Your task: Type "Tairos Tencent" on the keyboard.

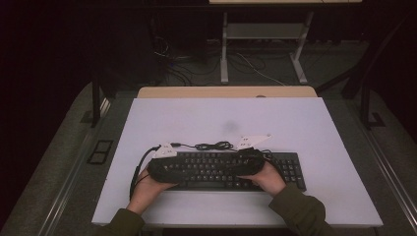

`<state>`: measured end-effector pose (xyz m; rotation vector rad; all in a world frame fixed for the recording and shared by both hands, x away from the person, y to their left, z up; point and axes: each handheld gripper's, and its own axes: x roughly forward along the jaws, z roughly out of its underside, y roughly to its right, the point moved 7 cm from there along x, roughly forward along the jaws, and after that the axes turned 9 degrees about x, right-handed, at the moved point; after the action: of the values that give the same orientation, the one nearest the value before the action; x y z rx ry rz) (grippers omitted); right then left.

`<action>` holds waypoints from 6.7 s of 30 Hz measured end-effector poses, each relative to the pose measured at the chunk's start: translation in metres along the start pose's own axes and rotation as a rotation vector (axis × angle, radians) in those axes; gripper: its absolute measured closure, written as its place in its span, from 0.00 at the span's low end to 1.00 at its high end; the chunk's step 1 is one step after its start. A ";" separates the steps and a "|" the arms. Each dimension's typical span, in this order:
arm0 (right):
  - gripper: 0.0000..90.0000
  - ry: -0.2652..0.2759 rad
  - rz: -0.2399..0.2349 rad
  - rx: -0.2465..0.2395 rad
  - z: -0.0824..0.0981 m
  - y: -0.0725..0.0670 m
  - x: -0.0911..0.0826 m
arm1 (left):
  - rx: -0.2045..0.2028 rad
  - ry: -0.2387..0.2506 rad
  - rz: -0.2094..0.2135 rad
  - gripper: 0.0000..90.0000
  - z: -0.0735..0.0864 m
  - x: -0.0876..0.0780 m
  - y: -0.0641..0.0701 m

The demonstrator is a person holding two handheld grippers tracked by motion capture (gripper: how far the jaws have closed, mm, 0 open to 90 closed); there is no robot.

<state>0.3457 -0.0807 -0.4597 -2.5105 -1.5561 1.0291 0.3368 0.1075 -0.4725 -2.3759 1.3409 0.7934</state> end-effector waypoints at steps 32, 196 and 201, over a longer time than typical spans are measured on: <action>0.99 -0.147 -0.048 -0.062 0.018 -0.023 0.025 | 0.004 0.003 -0.015 0.29 0.001 0.001 -0.001; 0.23 -0.003 0.045 0.009 0.005 0.010 0.004 | 0.011 -0.071 0.037 0.99 -0.001 0.011 -0.009; 0.21 -0.021 0.039 0.001 0.007 0.008 0.004 | 0.014 -0.069 0.043 0.95 -0.001 0.009 -0.007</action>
<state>0.3493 -0.0840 -0.4698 -2.5472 -1.5173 1.0638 0.3468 0.1050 -0.4770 -2.2944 1.3692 0.8663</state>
